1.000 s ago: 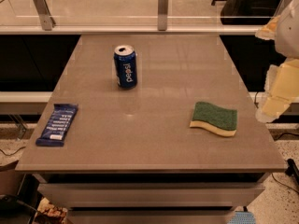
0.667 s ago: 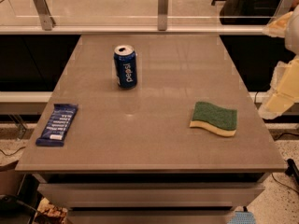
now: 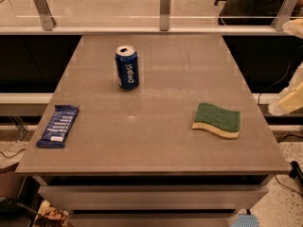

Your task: Pick pepsi can

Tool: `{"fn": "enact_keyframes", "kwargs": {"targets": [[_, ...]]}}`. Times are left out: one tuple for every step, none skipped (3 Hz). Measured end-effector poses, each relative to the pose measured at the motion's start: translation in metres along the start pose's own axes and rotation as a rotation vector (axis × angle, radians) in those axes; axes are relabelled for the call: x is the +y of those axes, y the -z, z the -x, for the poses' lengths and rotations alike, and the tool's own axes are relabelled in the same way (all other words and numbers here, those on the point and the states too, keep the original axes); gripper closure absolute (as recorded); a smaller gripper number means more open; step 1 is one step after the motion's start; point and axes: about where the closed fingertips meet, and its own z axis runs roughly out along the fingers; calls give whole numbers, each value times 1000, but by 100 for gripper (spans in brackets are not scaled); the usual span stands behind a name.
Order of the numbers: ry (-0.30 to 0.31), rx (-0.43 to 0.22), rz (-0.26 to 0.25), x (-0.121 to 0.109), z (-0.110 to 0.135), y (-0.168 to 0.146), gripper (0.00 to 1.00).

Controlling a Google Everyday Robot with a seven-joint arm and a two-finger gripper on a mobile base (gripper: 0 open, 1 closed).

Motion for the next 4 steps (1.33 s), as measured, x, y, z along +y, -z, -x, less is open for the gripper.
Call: {"fn": "enact_keyframes", "kwargs": {"targets": [[1,-144,1,-3,5,-13,0],[17,-277,18,-7,21,-32,0],[-12,-355,31,-16,35,-55,0],[-102,-383,33,-24,44,-76,0]]}}
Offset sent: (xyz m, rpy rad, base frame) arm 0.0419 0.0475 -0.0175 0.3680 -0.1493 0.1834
